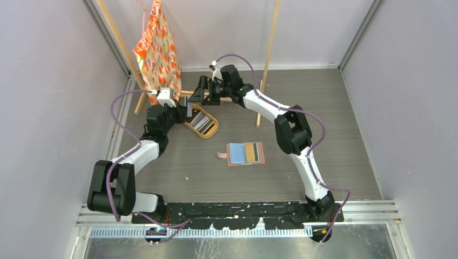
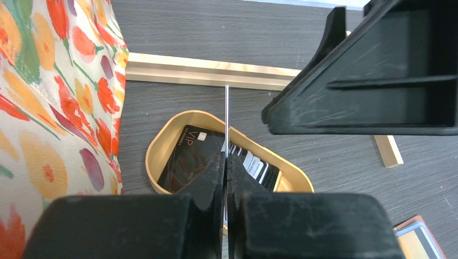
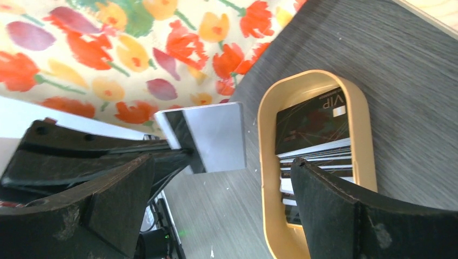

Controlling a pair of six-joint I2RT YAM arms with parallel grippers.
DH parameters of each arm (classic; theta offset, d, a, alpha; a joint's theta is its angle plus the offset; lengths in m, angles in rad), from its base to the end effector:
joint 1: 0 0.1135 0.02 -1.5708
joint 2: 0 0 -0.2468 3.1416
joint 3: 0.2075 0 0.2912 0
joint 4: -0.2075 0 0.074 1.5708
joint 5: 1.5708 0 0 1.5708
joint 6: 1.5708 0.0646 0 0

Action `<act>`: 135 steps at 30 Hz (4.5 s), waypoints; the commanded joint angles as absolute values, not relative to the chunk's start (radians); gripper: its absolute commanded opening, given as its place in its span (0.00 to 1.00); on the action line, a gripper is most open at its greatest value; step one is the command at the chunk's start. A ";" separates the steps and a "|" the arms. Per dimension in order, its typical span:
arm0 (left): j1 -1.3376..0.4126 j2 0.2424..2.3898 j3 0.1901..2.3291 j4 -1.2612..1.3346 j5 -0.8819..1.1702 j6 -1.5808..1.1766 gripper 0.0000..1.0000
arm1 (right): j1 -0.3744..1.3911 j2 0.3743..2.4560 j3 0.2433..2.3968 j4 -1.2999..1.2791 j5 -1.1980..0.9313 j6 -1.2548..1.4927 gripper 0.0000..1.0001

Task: Put the credit cards into the card holder
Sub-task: Place the credit card in the storage box.

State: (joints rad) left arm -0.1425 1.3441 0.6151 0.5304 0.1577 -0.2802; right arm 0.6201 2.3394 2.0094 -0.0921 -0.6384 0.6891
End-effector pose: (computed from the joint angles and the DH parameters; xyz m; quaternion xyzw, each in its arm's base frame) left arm 0.3471 -0.0601 0.1817 -0.0033 0.7729 -0.1921 0.6047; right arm 0.4622 0.3773 0.2038 -0.1429 0.8025 0.5231 0.2488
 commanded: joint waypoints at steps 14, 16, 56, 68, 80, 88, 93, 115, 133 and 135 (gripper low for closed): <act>-0.109 1.368 0.626 0.637 0.232 -0.320 0.00 | 0.636 2.443 2.135 0.164 -0.756 0.889 0.99; -0.106 1.371 0.629 0.639 0.240 -0.323 0.00 | 0.639 2.449 2.142 0.183 -0.756 0.904 0.99; -0.010 1.451 0.620 0.796 0.450 -0.436 0.00 | 0.650 2.549 2.223 0.253 -0.771 0.958 0.76; -0.005 1.459 0.623 0.805 0.465 -0.445 0.00 | 0.649 2.549 2.232 0.228 -0.770 0.933 0.74; -0.005 1.465 0.632 0.791 0.465 -0.446 0.01 | 0.649 2.550 2.244 0.194 -0.764 0.910 0.55; -0.005 1.471 0.632 0.795 0.465 -0.460 0.00 | 0.645 2.547 2.233 0.218 -0.783 0.921 0.48; 0.032 1.481 0.629 0.813 0.481 -0.479 0.01 | 0.635 2.545 2.232 0.250 -0.814 0.929 0.76; 0.056 1.505 0.618 0.883 0.533 -0.515 0.00 | 0.593 2.516 2.232 0.266 -0.898 0.893 0.83; 0.064 1.528 0.627 0.918 0.580 -0.530 0.00 | 0.595 2.520 2.250 0.257 -0.897 0.884 0.77; 0.064 1.529 0.628 0.920 0.582 -0.532 0.00 | 0.595 2.519 2.250 0.263 -0.900 0.886 0.76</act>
State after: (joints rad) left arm 0.0547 1.5230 0.6037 0.8413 0.5602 -0.5228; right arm 0.5880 2.5591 2.2032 0.2039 -0.8780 0.8764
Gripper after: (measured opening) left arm 0.013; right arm 0.768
